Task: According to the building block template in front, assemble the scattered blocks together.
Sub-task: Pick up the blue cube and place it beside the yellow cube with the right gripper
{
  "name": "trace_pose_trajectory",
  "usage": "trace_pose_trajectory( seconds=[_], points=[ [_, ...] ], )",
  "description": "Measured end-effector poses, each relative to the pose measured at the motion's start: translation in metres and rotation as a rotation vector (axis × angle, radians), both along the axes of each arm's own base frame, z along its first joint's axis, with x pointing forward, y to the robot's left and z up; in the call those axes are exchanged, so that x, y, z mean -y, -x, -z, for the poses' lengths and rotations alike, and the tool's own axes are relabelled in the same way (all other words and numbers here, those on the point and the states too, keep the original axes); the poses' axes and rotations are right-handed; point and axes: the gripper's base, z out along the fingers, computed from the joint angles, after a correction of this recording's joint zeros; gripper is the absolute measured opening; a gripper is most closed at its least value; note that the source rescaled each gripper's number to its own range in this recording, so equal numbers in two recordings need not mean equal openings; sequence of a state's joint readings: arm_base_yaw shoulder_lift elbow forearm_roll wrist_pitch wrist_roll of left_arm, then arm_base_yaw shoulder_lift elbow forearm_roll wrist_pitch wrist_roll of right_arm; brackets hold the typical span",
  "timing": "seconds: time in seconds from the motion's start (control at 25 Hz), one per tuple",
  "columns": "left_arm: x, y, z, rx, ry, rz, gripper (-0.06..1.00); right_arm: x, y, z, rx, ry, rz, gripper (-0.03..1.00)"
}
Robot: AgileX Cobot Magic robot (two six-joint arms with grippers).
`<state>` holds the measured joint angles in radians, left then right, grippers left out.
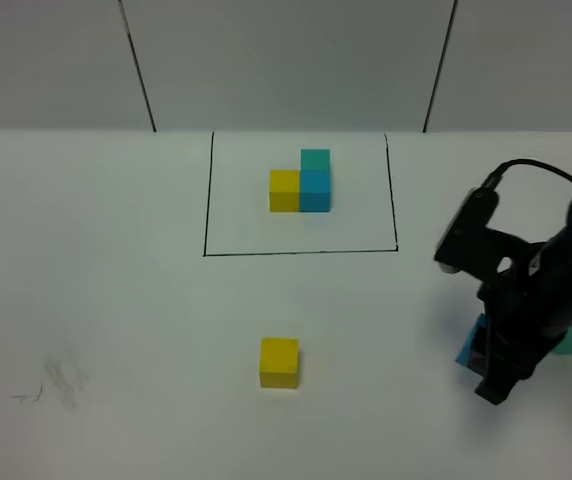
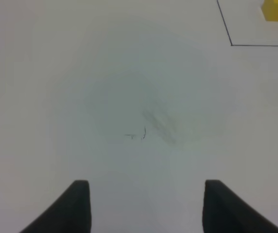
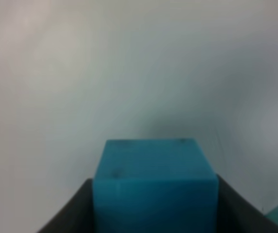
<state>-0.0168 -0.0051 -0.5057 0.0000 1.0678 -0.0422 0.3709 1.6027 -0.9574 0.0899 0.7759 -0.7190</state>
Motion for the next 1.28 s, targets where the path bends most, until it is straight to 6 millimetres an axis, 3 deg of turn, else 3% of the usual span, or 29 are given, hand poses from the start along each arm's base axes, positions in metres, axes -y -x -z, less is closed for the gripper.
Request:
trace_pose_trajectory(
  seconds=[0.56, 0.84, 1.28],
  points=[
    [0.000, 0.000, 0.000, 0.000, 0.000, 0.000, 0.16, -0.074, -0.039, 0.013, -0.023, 0.050, -0.293, 0.00],
    [0.000, 0.000, 0.000, 0.000, 0.000, 0.000, 0.16, -0.103, -0.041, 0.024, -0.022, 0.067, -0.372, 0.00],
    [0.000, 0.000, 0.000, 0.000, 0.000, 0.000, 0.16, -0.129, -0.037, 0.034, -0.028, 0.078, -0.455, 0.00]
  ],
)
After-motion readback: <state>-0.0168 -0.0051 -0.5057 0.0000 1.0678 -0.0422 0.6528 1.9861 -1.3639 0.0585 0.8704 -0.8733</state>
